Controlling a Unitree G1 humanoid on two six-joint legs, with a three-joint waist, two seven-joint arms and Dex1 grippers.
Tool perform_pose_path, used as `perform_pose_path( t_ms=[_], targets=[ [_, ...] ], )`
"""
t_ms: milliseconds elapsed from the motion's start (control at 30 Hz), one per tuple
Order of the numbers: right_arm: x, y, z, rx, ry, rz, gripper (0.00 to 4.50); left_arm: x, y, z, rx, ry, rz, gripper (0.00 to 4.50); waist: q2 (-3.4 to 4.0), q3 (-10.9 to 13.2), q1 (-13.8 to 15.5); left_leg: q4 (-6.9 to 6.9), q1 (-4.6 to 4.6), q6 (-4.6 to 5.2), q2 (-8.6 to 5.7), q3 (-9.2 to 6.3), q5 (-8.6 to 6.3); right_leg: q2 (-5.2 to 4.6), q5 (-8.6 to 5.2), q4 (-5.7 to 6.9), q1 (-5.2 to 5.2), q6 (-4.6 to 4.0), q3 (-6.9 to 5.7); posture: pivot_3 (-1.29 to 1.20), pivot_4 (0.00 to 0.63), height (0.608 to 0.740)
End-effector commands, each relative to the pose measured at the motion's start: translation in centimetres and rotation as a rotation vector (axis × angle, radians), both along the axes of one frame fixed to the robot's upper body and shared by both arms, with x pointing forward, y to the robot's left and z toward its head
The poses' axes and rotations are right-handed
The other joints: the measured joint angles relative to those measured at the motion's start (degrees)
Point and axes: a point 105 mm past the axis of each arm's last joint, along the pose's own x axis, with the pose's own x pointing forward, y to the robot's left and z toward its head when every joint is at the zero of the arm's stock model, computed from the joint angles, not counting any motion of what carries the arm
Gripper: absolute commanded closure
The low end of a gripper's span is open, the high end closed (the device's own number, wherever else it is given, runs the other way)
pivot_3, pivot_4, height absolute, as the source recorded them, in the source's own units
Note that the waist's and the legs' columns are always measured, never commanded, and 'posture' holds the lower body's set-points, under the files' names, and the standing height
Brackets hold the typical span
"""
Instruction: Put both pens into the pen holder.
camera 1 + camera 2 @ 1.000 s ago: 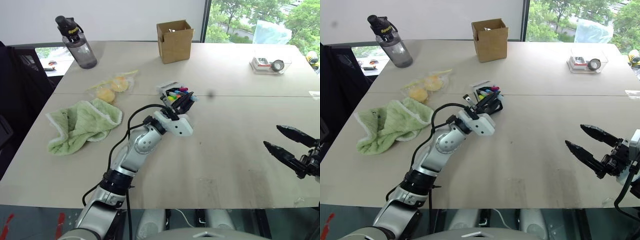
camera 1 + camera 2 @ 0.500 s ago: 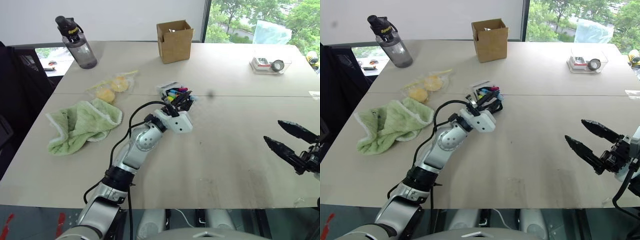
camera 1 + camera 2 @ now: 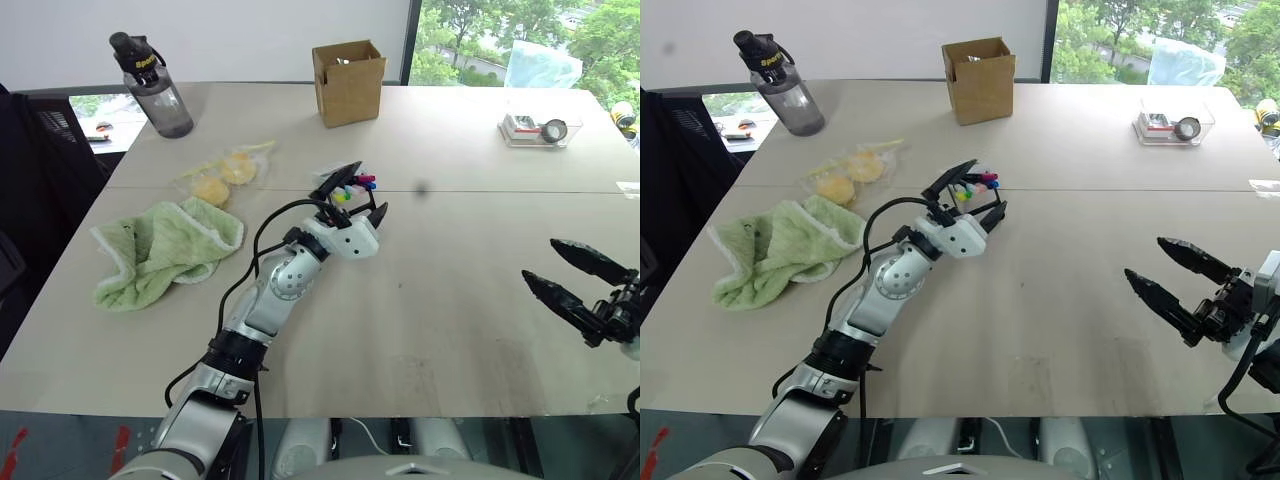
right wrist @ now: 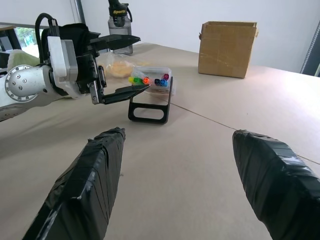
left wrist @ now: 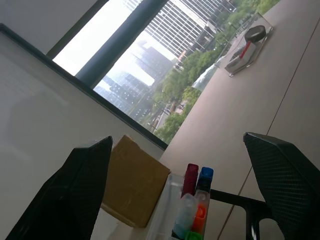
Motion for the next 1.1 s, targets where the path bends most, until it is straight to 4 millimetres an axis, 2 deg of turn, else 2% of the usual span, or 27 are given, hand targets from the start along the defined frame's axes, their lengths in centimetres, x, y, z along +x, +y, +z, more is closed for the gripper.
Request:
perform_pose_path(
  t_ms=[33,167,267,367,533,667,833,1100],
  targets=[
    [-0.1,0.3,0.4,0.001,-0.035,0.013,0.82,-0.2,0.3,2.4,-0.038,-0.079,0.007,0.05,0.00,0.00,0.00,0.00,0.00,0.00,0.00,0.00,0.00,0.00,0.00,0.01,0.00,0.00,0.00,0.00,0.150,0.736],
    [0.0,0.4,0.0,0.004,-0.026,0.014,0.82,-1.3,-0.7,1.2,-0.062,0.017,-0.113,0.05,0.00,0.00,-0.02,0.00,0.01,0.00,0.00,0.00,0.00,0.00,0.00,0.01,0.00,0.00,0.00,0.00,0.150,0.736],
    [-0.1,0.5,-1.1,-0.003,0.003,0.015,0.82,-3.8,-1.7,-1.4,-0.154,0.287,-0.336,0.05,0.02,-0.02,-0.13,0.00,0.02,-0.01,0.00,0.02,0.00,-0.04,0.00,0.02,0.00,0.00,0.00,0.00,0.150,0.736],
    [-0.4,0.6,-3.1,-0.034,0.050,0.021,0.82,-5.6,-0.6,-3.1,-0.276,0.503,-0.429,0.05,0.03,-0.02,-0.25,-0.01,0.05,-0.03,0.04,0.03,0.01,-0.08,-0.01,0.05,-0.01,-0.01,0.01,0.00,0.150,0.736],
    [-0.7,0.6,-6.8,-0.110,0.121,0.021,0.82,-6.8,3.5,-6.2,-0.372,0.747,-0.341,0.05,0.10,-0.05,-0.27,-0.02,0.16,-0.04,0.08,0.01,0.01,-0.06,-0.03,0.12,0.01,-0.06,0.00,0.00,0.150,0.736],
    [0.2,-0.6,-9.1,-0.152,0.125,-0.036,0.82,-8.4,5.8,-8.5,-0.401,0.895,-0.223,0.05,0.06,-0.07,-0.18,0.00,0.22,-0.02,0.05,0.11,0.01,-0.09,-0.14,0.10,0.07,-0.24,0.08,0.00,0.150,0.736],
    [0.7,-1.8,-10.2,-0.167,0.122,-0.068,0.82,-10.1,7.0,-9.1,-0.409,0.953,-0.178,0.05,0.07,-0.05,0.10,-0.01,0.15,-0.01,0.03,0.10,-0.01,-0.09,-0.15,0.07,0.00,-0.23,0.06,0.00,0.150,0.736],
    [1.2,-2.5,-11.0,-0.157,0.142,-0.063,0.82,-11.6,7.5,-9.5,-0.419,0.979,-0.131,0.05,0.09,-0.06,-0.14,-0.02,0.18,-0.01,0.04,0.14,-0.01,-0.10,-0.16,0.07,0.00,-0.25,0.12,0.00,0.150,0.736]
  ],
)
